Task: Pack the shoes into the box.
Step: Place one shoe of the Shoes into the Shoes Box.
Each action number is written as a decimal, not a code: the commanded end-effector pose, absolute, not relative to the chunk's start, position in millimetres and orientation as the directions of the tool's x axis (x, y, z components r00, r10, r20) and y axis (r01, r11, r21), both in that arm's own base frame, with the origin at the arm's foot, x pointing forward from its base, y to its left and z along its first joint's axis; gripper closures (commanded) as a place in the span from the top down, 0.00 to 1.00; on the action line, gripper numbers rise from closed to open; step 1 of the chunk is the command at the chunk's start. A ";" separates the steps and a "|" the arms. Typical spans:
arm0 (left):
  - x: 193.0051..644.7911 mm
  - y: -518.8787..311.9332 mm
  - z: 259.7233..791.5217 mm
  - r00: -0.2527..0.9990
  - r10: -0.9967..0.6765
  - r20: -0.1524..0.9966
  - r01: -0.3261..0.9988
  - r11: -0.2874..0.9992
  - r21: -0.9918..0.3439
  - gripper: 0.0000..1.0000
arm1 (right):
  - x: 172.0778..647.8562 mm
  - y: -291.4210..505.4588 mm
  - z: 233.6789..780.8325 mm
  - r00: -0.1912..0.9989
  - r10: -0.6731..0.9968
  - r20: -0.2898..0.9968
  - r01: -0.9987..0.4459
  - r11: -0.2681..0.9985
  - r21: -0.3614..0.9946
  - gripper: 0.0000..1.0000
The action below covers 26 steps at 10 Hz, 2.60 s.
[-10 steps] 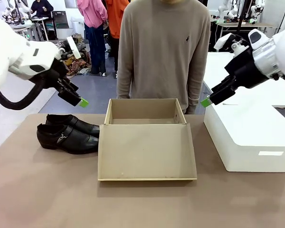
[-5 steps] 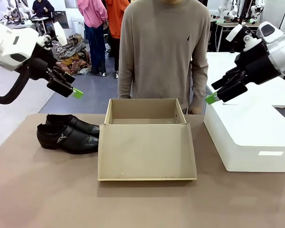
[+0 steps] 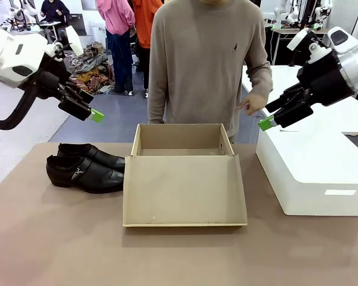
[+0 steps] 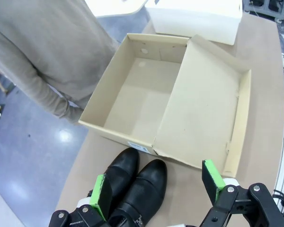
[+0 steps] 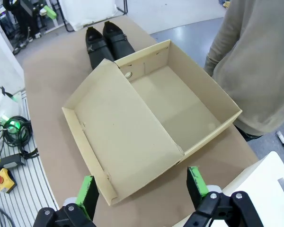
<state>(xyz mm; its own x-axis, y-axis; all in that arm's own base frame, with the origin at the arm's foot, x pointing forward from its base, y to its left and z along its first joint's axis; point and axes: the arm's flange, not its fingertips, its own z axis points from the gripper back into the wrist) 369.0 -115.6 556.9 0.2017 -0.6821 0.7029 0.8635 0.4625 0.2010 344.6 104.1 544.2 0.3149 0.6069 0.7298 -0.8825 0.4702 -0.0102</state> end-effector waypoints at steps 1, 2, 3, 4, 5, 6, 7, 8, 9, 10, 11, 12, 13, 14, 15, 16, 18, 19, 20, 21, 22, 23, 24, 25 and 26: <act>368.7 -114.9 556.8 0.196 -0.676 0.710 0.869 0.456 0.194 1.00 | 345.7 104.0 544.2 0.306 0.607 0.733 -0.885 0.465 -0.015 1.00; 368.7 -114.9 556.8 0.196 -0.676 0.710 0.869 0.456 0.194 1.00 | 345.7 104.0 544.2 0.306 0.607 0.733 -0.885 0.465 -0.015 1.00; 368.7 -114.9 556.8 0.196 -0.676 0.710 0.869 0.456 0.194 1.00 | 345.7 104.0 544.2 0.306 0.607 0.733 -0.885 0.465 -0.015 1.00; 368.7 -114.9 556.8 0.196 -0.676 0.710 0.869 0.456 0.194 1.00 | 345.7 104.0 544.2 0.306 0.607 0.733 -0.885 0.465 -0.015 1.00; 368.7 -114.9 556.8 0.196 -0.676 0.710 0.869 0.456 0.194 1.00 | 345.7 104.0 544.2 0.306 0.607 0.733 -0.885 0.465 -0.015 1.00; 368.3 -116.5 557.6 0.202 -0.682 0.702 0.862 0.464 0.203 1.00 | 345.7 104.0 544.2 0.306 0.607 0.733 -0.885 0.465 -0.015 1.00; 369.9 -111.5 558.6 0.199 -0.709 0.676 0.860 0.457 0.226 1.00 | 345.7 104.0 544.2 0.306 0.607 0.733 -0.885 0.465 -0.015 1.00; 373.2 -104.6 562.1 0.186 -0.741 0.645 0.867 0.433 0.248 1.00 | 345.7 104.0 544.2 0.306 0.607 0.733 -0.885 0.465 -0.015 1.00; 379.1 -98.4 566.6 0.178 -0.775 0.606 0.874 0.408 0.265 1.00 | 345.7 104.0 544.2 0.306 0.607 0.733 -0.885 0.465 -0.015 1.00; 386.7 -92.8 570.8 0.159 -0.812 0.562 0.887 0.367 0.280 1.00 | 345.7 104.0 544.2 0.306 0.607 0.733 -0.885 0.465 -0.015 1.00; 394.8 -88.0 574.7 0.131 -0.848 0.514 0.902 0.317 0.293 1.00 | 345.7 104.0 544.2 0.306 0.607 0.733 -0.885 0.465 -0.015 1.00; 404.8 -83.2 577.8 0.088 -0.890 0.448 0.917 0.248 0.312 1.00 | 345.7 104.0 544.2 0.306 0.607 0.733 -0.885 0.465 -0.015 1.00; 414.6 -80.7 579.9 0.064 -0.922 0.382 0.932 0.192 0.307 1.00 | 345.7 104.0 544.2 0.306 0.607 0.733 -0.885 0.465 -0.015 1.00; 424.9 -79.3 581.7 0.033 -0.948 0.317 0.950 0.129 0.286 1.00 | 345.7 104.0 544.2 0.306 0.607 0.733 -0.885 0.465 -0.015 1.00; 435.1 -78.1 584.0 -0.001 -0.967 0.253 0.963 0.067 0.261 1.00 | 345.7 104.0 544.2 0.306 0.607 0.733 -0.885 0.465 -0.015 1.00; 445.3 -77.1 585.2 -0.017 -0.979 0.201 0.965 0.036 0.259 1.00 | 345.7 104.0 544.2 0.306 0.607 0.733 -0.885 0.465 -0.015 1.00; 465.7 -75.8 577.0 -0.030 -0.995 0.094 0.967 -0.005 0.256 1.00 | 345.7 104.0 544.2 0.306 0.607 0.733 -0.885 0.465 -0.015 1.00; 473.6 -76.2 570.5 -0.021 -0.997 0.072 0.970 -0.003 0.241 1.00 | 345.7 104.0 544.2 0.306 0.607 0.733 -0.885 0.465 -0.015 1.00; 479.7 -76.5 565.3 -0.007 -0.998 0.060 0.972 0.007 0.233 1.00 | 345.7 104.0 544.2 0.306 0.607 0.733 -0.885 0.465 -0.015 1.00; 482.5 -75.9 562.2 0.000 -0.998 0.066 0.972 0.015 0.234 1.00 | 345.7 104.0 544.2 0.306 0.607 0.733 -0.885 0.465 -0.015 1.00; 474.8 -76.7 562.7 -0.008 -0.996 0.090 0.972 0.013 0.234 1.00 | 345.7 104.0 544.2 0.306 0.607 0.733 -0.885 0.465 -0.015 1.00; 474.8 -76.7 562.7 -0.008 -0.996 0.090 0.972 0.013 0.234 1.00 | 345.7 104.0 544.2 0.306 0.607 0.733 -0.885 0.465 -0.015 1.00; 474.8 -76.7 562.7 -0.008 -0.996 0.090 0.972 0.013 0.234 1.00 | 345.7 104.0 544.2 0.306 0.607 0.733 -0.885 0.465 -0.015 1.00; 474.8 -76.7 562.7 -0.008 -0.996 0.090 0.972 0.013 0.234 1.00 | 345.7 104.0 544.2 0.306 0.607 0.733 -0.885 0.465 -0.015 1.00; 474.8 -76.7 562.7 -0.008 -0.996 0.090 0.972 0.013 0.234 1.00 | 345.7 104.0 544.2 0.306 0.607 0.733 -0.885 0.465 -0.015 1.00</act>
